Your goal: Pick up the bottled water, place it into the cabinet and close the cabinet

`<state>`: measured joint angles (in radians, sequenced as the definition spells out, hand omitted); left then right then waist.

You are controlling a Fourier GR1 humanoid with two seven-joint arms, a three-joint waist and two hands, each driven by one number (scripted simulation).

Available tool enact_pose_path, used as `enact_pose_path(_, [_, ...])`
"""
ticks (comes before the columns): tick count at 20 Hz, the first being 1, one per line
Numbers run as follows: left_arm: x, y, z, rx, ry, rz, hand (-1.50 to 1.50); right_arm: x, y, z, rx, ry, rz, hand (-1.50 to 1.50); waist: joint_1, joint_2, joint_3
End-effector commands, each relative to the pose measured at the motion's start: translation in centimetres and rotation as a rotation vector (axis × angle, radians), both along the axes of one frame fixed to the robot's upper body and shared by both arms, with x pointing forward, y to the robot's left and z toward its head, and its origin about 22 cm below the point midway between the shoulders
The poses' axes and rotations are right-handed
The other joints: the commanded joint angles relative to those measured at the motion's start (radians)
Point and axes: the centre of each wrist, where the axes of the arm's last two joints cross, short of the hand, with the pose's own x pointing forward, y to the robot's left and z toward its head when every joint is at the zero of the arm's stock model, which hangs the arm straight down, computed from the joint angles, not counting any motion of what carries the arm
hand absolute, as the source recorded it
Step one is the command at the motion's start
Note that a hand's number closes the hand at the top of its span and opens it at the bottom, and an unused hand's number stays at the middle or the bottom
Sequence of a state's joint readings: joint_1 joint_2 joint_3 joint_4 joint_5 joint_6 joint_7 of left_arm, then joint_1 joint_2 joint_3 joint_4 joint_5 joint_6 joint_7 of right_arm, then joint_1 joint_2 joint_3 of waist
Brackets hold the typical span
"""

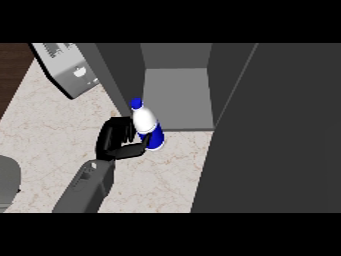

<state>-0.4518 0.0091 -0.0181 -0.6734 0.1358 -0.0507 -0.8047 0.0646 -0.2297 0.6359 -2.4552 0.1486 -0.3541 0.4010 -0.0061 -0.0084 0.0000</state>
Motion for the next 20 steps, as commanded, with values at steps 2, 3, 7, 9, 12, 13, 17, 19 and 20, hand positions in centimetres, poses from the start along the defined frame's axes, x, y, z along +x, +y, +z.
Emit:
enact_pose_path(2, [0.2,-2.7,2.9,-0.047,0.028,-0.029,1.5,-1.6,0.3,0.3,-0.023,-0.059,-0.026,-1.5,0.001,0.002,0.0])
enact_pose_path(3, [1.0,-3.3,4.2,-0.071,0.008,-0.025,1.5,-2.1,-1.3,0.9,-0.011,-0.051,-0.046,-1.5,-0.006,0.0,0.001])
enact_pose_path(7, [1.7,-6.1,7.0,-0.053,0.031,-0.028,1.5,-1.9,-0.7,0.7,0.009,-0.047,-0.025,-1.5,-0.013,0.0,0.0])
enact_pose_path(9, [2.6,-6.9,8.6,-0.076,0.017,-0.013,1.5,-1.4,-0.3,-0.3,-0.017,-0.042,-0.028,-1.5,-0.02,0.001,0.0])
enact_pose_path(12, [2.5,-7.3,8.7,-0.023,0.007,0.012,1.5,-2.1,-1.9,1.0,-0.003,-0.067,-0.029,-1.5,-0.023,0.002,0.001])
enact_pose_path(13, [2.2,-7.6,8.6,-0.009,0.013,0.012,1.5,-1.7,-1.7,1.1,0.003,-0.055,-0.025,-1.5,-0.017,0.004,0.0])
enact_pose_path(17, [3.0,-8.2,9.8,0.017,0.024,0.051,1.5,-1.6,-1.3,0.7,-0.01,-0.069,-0.023,-1.5,-0.026,0.005,-0.001])
enact_pose_path(19, [3.8,-9.0,11.4,0.038,0.043,0.076,1.5,-1.5,-1.2,0.3,-0.002,-0.048,-0.002,-1.5,-0.036,0.005,0.0])
enact_pose_path(20, [2.9,-8.8,10.1,0.034,0.059,0.066,1.5,-1.1,-1.2,-0.4,-0.001,-0.053,-0.022,-1.5,-0.029,0.007,0.001])
